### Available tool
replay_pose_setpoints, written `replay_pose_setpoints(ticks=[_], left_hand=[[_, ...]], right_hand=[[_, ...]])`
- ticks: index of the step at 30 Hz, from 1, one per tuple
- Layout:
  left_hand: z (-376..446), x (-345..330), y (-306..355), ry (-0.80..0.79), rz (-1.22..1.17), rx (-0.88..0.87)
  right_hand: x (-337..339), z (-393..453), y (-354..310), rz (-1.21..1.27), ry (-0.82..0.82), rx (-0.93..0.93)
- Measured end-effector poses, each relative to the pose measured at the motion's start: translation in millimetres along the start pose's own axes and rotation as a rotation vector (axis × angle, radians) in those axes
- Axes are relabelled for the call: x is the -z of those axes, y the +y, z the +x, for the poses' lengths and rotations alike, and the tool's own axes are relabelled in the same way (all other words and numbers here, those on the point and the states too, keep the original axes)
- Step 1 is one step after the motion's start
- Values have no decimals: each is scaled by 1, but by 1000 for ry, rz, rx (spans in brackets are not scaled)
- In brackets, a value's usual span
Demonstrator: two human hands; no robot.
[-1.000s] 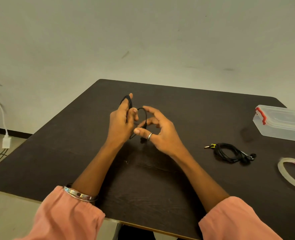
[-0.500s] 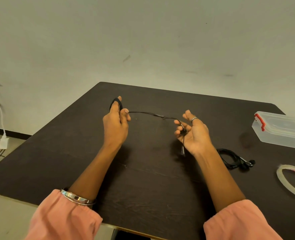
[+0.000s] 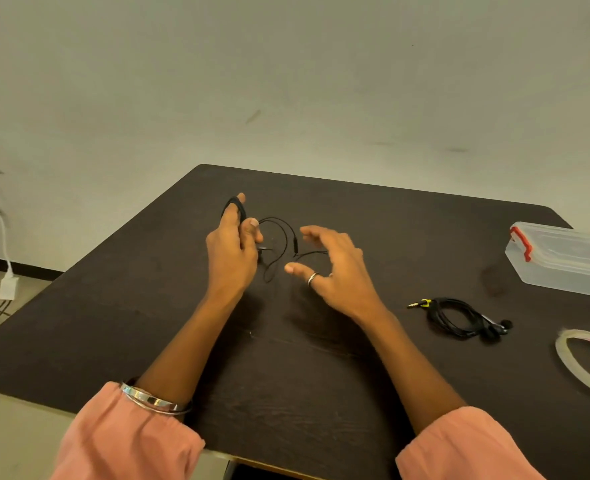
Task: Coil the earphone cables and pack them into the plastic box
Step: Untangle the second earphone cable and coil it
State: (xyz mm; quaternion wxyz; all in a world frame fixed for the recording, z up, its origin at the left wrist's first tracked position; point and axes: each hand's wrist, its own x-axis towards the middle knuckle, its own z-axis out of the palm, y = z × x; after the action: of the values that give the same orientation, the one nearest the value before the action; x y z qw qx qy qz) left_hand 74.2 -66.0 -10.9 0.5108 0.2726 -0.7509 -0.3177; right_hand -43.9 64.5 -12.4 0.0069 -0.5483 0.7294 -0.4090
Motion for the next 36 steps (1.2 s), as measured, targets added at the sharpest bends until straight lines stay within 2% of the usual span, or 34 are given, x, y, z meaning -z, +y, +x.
replay_pose_setpoints(ticks=[5, 10, 14, 22, 25, 30, 36], left_hand=[[-1, -2, 2, -48, 13, -86], [-3, -3, 4, -99, 22, -152], [-4, -3, 3, -149, 37, -199], [-3, 0, 6, -95, 44, -140], [-2, 1, 8, -42, 58, -137], [4, 9, 2, 106, 46, -58], [2, 4, 0, 42, 46, -23]], right_hand=[[-9, -1, 0, -12, -37, -35], [-10, -1, -5, 260, 1, -92], [-14, 1, -4, 358, 32, -114], [13, 6, -1, 705, -41, -343], [21, 6, 3, 640, -37, -381], [31, 8, 19, 543, 72, -402], [30, 10, 26, 151, 428, -232]])
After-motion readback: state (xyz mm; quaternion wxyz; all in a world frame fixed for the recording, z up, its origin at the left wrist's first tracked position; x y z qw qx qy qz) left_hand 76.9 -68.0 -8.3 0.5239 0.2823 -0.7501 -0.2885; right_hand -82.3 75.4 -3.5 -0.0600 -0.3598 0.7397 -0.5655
